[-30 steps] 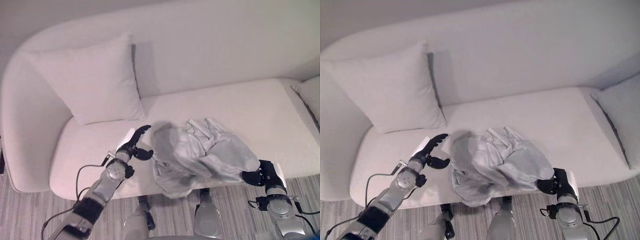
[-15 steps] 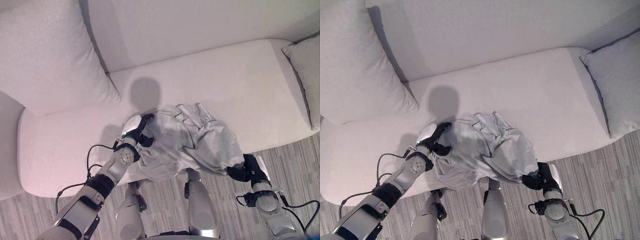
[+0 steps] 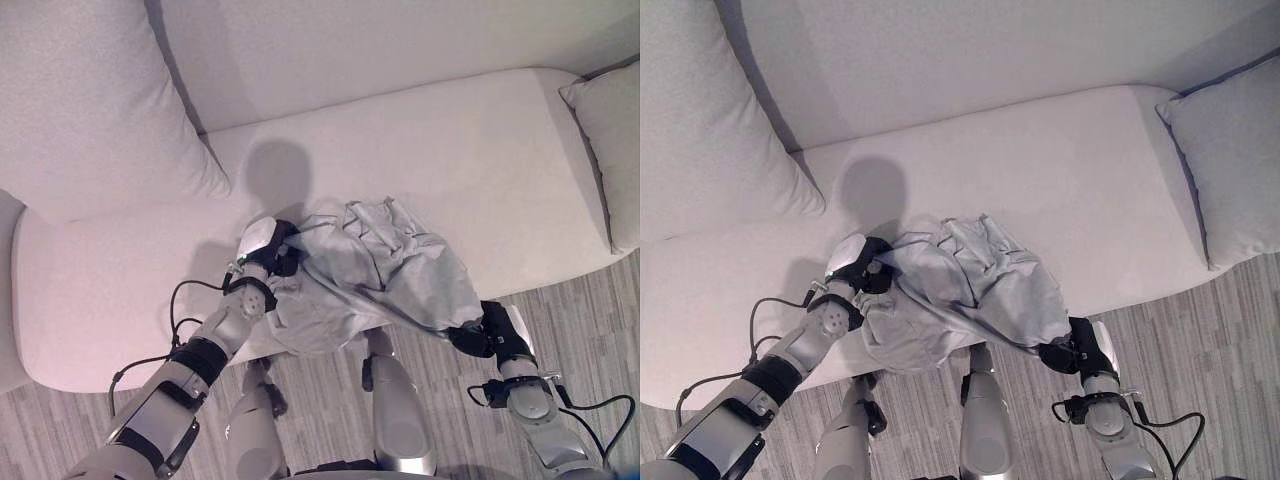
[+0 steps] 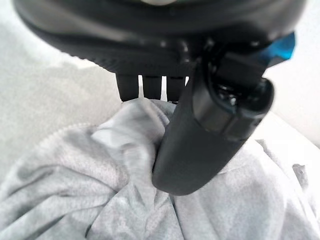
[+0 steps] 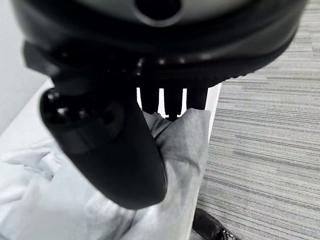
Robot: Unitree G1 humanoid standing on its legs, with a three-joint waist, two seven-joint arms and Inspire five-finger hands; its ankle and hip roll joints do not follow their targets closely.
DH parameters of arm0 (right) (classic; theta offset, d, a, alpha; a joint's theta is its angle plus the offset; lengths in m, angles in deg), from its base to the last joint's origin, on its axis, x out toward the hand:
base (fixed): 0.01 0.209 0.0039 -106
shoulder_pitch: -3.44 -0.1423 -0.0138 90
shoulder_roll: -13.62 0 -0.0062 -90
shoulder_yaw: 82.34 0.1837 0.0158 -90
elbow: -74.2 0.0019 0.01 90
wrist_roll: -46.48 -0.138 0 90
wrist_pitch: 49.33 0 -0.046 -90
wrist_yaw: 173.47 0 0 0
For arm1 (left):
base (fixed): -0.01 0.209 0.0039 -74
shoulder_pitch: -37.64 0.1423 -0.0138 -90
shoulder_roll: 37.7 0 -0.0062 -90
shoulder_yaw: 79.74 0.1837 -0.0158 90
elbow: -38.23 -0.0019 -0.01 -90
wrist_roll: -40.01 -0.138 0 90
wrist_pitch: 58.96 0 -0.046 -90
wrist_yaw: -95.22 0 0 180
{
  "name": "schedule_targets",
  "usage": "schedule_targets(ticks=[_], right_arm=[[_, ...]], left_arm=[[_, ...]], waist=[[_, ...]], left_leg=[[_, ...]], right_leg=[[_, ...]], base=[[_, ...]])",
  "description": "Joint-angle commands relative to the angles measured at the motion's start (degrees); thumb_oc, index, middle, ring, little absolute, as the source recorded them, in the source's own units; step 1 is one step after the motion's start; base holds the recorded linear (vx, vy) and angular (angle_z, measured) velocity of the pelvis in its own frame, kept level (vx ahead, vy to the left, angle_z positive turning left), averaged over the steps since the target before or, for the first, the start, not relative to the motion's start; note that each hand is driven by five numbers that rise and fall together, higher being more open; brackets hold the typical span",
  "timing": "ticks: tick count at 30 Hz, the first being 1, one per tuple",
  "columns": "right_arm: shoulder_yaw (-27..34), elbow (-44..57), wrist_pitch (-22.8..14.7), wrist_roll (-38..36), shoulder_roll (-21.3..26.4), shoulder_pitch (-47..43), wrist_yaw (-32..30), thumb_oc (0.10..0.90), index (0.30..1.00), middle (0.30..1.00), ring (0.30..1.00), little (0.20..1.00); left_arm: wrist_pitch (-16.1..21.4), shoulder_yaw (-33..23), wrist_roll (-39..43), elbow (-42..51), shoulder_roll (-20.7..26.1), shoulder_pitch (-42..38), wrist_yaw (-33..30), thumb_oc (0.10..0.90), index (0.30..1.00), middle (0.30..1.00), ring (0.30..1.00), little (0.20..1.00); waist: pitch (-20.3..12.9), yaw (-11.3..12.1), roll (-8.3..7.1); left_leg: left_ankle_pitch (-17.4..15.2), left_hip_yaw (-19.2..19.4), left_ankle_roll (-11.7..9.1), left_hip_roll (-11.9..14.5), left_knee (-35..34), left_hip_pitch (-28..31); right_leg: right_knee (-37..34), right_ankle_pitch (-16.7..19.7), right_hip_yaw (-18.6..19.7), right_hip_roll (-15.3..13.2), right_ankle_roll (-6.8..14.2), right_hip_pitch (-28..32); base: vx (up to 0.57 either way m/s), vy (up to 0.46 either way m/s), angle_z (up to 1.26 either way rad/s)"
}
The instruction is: Hang the clothes on the sofa on the clothes rack.
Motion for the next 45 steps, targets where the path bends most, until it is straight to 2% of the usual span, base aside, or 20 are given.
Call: schedule_targets(ticks=[1,6,10,13,14,17,18,21,22,23,24,26,29,30,31,33,38,42,43,45], right_arm=[[4.6,1.9,-1.6,-0.6,2.0,1.7,-2.6,0.4,0.3,0.3,0.3,0.3],[4.9,0.8,-0.2,2.1,2.5,0.2,-1.8,0.4,0.3,0.3,0.3,0.3],[6.6,0.9,0.3,4.2,2.9,-2.3,0.2,0.4,0.3,0.3,0.3,0.3],[8.9,3.1,0.5,3.7,2.8,-4.5,2.1,0.4,0.3,0.3,0.3,0.3],[8.8,3.1,0.5,3.7,2.8,-4.5,2.1,0.4,0.3,0.3,0.3,0.3],[11.4,5.9,-0.2,2.4,3.8,-8.3,2.0,0.4,0.3,0.3,0.3,0.3],[11.3,5.9,-0.2,2.4,3.8,-8.4,2.0,0.4,0.3,0.3,0.3,0.3],[12.7,8.9,-0.9,2.6,5.9,-12.8,0.6,0.4,0.3,0.3,0.3,0.3],[12.5,10.1,-1.4,2.5,7.5,-16.7,-0.1,0.4,0.3,0.3,0.3,0.3],[12.3,10.0,-1.4,2.5,7.5,-17.1,-0.1,0.4,0.3,0.3,0.3,0.3],[12.6,10.8,-1.9,2.4,8.6,-18.6,-0.6,0.4,0.3,0.3,0.3,0.3],[12.3,12.6,-2.5,2.6,9.9,-21.6,-1.1,0.4,0.3,0.3,0.3,0.3],[12.1,14.1,-3.7,2.0,13.3,-25.6,-2.2,0.4,0.3,0.3,0.3,0.3],[12.3,14.8,-4.0,2.0,14.1,-26.3,-2.4,0.4,0.3,0.3,0.3,0.3],[12.4,14.8,-4.3,1.8,15.6,-27.5,-2.7,0.4,0.3,0.3,0.3,0.3],[11.5,13.8,-4.7,0.2,17.9,-30.4,-2.9,0.4,0.3,0.3,0.3,0.3],[10.1,13.7,-5.4,0.0,22.8,-35.9,-4.0,0.4,0.3,0.3,0.3,0.3],[8.8,13.0,-5.8,-1.7,25.7,-39.6,-4.4,0.4,0.3,0.3,0.3,0.3],[7.7,12.0,-6.0,-1.3,28.3,-41.9,-5.4,0.4,0.3,0.3,0.3,0.3],[5.5,10.4,-5.5,-0.8,30.8,-44.8,-5.9,0.4,0.3,0.3,0.3,0.3]], left_arm=[[3.7,-5.8,1.2,5.6,1.3,1.0,-2.6,0.4,0.3,0.3,0.3,0.3],[5.0,-11.5,4.2,12.5,3.6,6.9,-2.8,0.4,0.3,0.3,0.3,0.3],[7.7,-21.1,8.0,21.4,5.8,16.5,-2.8,0.4,0.3,0.3,0.3,0.3],[9.0,-28.0,9.4,27.3,7.6,21.7,-1.8,0.4,0.3,0.3,0.3,0.3],[8.9,-28.1,9.4,27.5,7.7,21.8,-1.8,0.4,0.3,0.3,0.3,0.3],[9.4,-33.2,8.9,31.0,10.9,22.1,-2.5,0.4,0.3,0.3,0.3,0.3],[9.3,-33.3,8.9,31.2,11.0,22.1,-2.5,0.4,0.3,0.3,0.3,0.3],[9.9,-37.6,8.6,33.7,14.6,21.1,-3.7,0.4,0.3,0.3,0.3,0.3],[10.1,-39.7,8.0,34.9,17.2,20.8,-4.5,0.4,0.3,0.3,0.3,0.3],[10.0,-40.0,8.0,35.0,17.2,20.9,-4.5,0.4,0.3,0.3,0.3,0.3],[10.1,-41.0,7.5,35.4,18.9,20.4,-5.2,0.4,0.3,0.3,0.3,0.3],[10.1,-41.5,7.2,35.4,21.3,19.0,-6.2,0.4,0.3,0.3,0.3,0.3],[10.1,-41.3,7.6,34.4,24.3,16.1,-7.7,0.4,0.3,0.3,0.3,0.3],[10.2,-41.3,7.8,34.3,24.7,15.5,-8.0,0.4,0.3,0.3,0.3,0.3],[10.1,-41.4,7.6,33.8,25.0,15.0,-8.4,0.4,0.3,0.3,0.3,0.3],[10.2,-42.7,7.6,33.9,25.4,15.2,-8.9,0.4,0.3,0.3,0.3,0.3],[10.5,-45.9,8.7,33.5,27.5,16.4,-10.1,0.4,0.3,0.3,0.3,0.3],[10.4,-47.1,9.6,32.4,28.8,16.4,-11.2,0.4,0.3,0.3,0.3,0.3],[10.6,-46.7,10.3,31.2,29.2,14.8,-12.0,0.4,0.3,0.3,0.3,0.3],[10.6,-46.1,10.3,30.3,30.1,13.1,-12.3,0.4,0.3,0.3,0.3,0.3]], waist=[[-4.8,1.5,0.04],[-7.2,3.3,0.82],[-10.8,7.0,0.93],[-14.0,10.3,-0.23],[-14.1,10.1,-0.39],[-16.2,13.3,-1.86],[-16.3,13.1,-2.05],[-17.0,15.3,-3.17],[-17.4,17.1,-3.63],[-17.2,17.0,-3.68],[-17.2,17.8,-3.7],[-17.1,17.5,-3.54],[-17.5,17.4,-3.01],[-17.7,17.4,-3.08],[-18.1,17.5,-3.41],[-18.9,18.3,-3.81],[-20.7,19.6,-4.21],[-20.7,20.4,-3.93],[-19.6,20.7,-3.83],[-19.3,20.5,-3.78]], left_leg=[[-1.7,-0.3,-6.2,6.8,0.2,5.4],[-3.7,-2.1,-4.9,4.1,0.2,7.4],[-6.6,-5.0,-2.9,-0.1,0.2,10.7],[-8.7,-8.0,-1.0,-4.0,0.2,12.0],[-8.5,-8.2,-0.8,-4.3,0.2,11.7],[-10.3,-10.7,0.9,-7.9,0.2,12.0],[-10.1,-10.8,1.0,-8.2,0.2,11.8],[-11.1,-11.0,2.0,-9.7,0.2,11.7],[-11.8,-10.1,2.3,-10.1,0.2,12.2],[-11.8,-10.1,2.3,-10.1,0.2,12.3],[-11.7,-10.1,3.0,-10.4,0.2,12.2],[-11.2,-10.8,4.2,-11.4,0.2,12.3],[-10.2,-12.2,5.1,-12.2,0.2,13.3],[-10.1,-12.6,5.1,-12.5,0.2,13.6],[-9.9,-13.2,5.1,-13.2,0.2,14.2],[-9.7,-14.0,4.8,-13.8,0.2,14.5],[-7.6,-15.3,3.2,-13.1,0.2,13.1],[-5.8,-16.4,2.2,-12.4,0.2,11.8],[-3.2,-14.7,0.9,-11.3,0.6,9.6],[-3.3,-9.4,0.7,-8.6,1.4,9.2]], right_leg=[[0.2,-3.0,-2.0,0.2,-0.1,2.0],[0.2,-3.5,-3.5,-1.9,0.2,6.0],[0.2,-3.8,-6.3,-5.2,1.0,12.3],[0.2,-3.1,-9.6,-8.4,2.1,16.8],[0.2,-2.9,-9.7,-8.7,2.1,16.6],[0.6,-0.1,-12.9,-11.8,3.6,19.4],[0.5,0.2,-13.0,-12.1,3.6,19.3],[1.1,2.6,-14.4,-13.4,3.7,19.2],[2.3,3.8,-17.1,-14.0,3.7,19.1],[2.3,3.8,-17.0,-14.1,3.7,19.1],[3.9,2.9,-18.0,-13.9,3.7,19.2],[9.9,-2.4,-14.6,-11.3,2.7,19.2],[18.2,-11.7,-7.2,-2.5,0.6,18.1],[18.7,-14.2,-5.2,-0.2,0.2,17.9],[16.9,-16.2,-3.0,2.2,-1.7,18.6],[12.0,-15.7,-2.4,3.6,-3.6,20.9],[2.6,-13.1,-3.3,5.9,-3.8,25.0],[0.2,-12.4,-5.6,6.2,-3.9,26.2],[0.2,-12.5,-8.3,5.4,-4.0,26.2],[0.2,-11.6,-11.1,4.0,-3.5,25.5]], base=[[0.06,0.11,0.06],[0.07,0.136,0.2],[0.13,0.252,0.33],[0.08,0.26,0.45],[0.06,0.223,0.53],[0.03,0.224,0.52],[-0.03,0.117,0.6],[-0.05,0.155,0.27],[-0.05,0.132,0.16],[-0.06,0.112,0.06],[-0.05,0.109,0.05],[-0.06,0.172,0.08],[-0.02,0.092,0.13],[0.0,0.0,0.0],[0.01,-0.038,0.19],[0.0,-0.057,0.29],[-0.07,-0.14,0.17],[-0.12,-0.07,0.3],[-0.21,0.013,0.38],[-0.23,0.107,0.57]])
